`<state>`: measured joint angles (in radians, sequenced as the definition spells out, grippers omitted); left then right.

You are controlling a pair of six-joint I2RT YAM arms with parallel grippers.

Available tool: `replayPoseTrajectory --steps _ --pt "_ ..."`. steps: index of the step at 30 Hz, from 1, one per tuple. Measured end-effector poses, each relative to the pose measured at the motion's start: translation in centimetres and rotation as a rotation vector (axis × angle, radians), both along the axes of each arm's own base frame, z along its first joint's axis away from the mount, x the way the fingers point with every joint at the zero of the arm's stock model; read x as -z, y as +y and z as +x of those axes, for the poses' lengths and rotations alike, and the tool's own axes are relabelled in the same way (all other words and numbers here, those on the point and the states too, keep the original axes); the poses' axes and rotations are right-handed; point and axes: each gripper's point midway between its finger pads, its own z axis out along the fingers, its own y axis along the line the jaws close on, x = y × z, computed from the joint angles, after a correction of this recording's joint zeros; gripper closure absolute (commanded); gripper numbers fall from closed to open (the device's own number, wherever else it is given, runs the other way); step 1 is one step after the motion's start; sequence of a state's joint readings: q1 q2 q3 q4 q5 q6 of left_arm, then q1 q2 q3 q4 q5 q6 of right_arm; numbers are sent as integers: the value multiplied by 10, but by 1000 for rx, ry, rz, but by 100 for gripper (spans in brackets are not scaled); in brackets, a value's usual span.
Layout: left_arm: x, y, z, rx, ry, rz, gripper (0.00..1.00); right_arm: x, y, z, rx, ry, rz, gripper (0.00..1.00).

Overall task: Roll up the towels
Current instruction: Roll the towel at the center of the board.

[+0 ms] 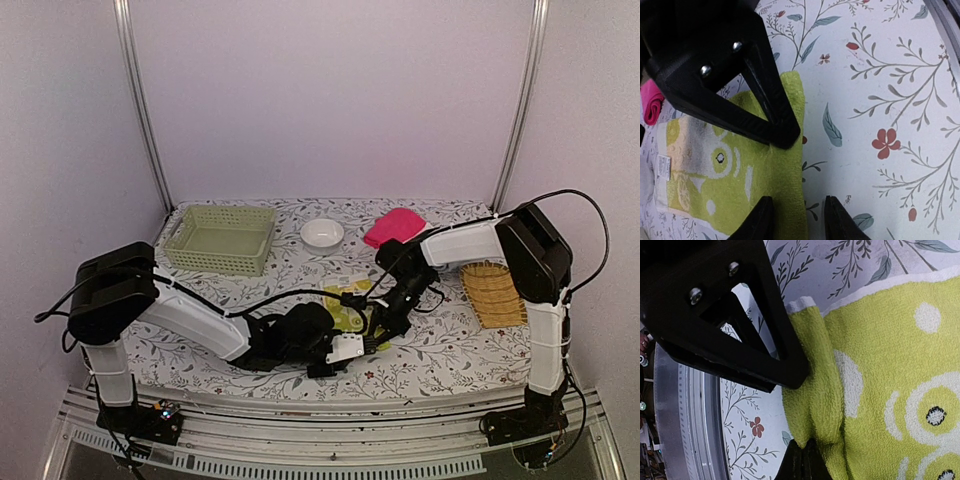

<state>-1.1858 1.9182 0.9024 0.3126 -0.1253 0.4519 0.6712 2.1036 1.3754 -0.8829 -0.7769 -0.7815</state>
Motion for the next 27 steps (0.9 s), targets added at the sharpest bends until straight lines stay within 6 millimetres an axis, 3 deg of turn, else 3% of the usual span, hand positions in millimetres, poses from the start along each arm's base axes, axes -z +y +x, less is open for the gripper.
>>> replayPoseTrajectory --steps 6,11,15,23,27 --pt "1 1 5 -11 -24 6 80 3 1 -1 0 16 2 97" --pt "10 1 11 -38 -41 33 84 2 1 -2 1 20 8 97" --pt "10 -4 19 -63 -58 35 75 0 0 1 11 23 9 97" --pt "8 -4 22 -80 -69 33 69 -2 -1 3 20 32 18 97" --pt "7 -2 22 -76 -79 32 72 -3 0 3 22 37 21 97"
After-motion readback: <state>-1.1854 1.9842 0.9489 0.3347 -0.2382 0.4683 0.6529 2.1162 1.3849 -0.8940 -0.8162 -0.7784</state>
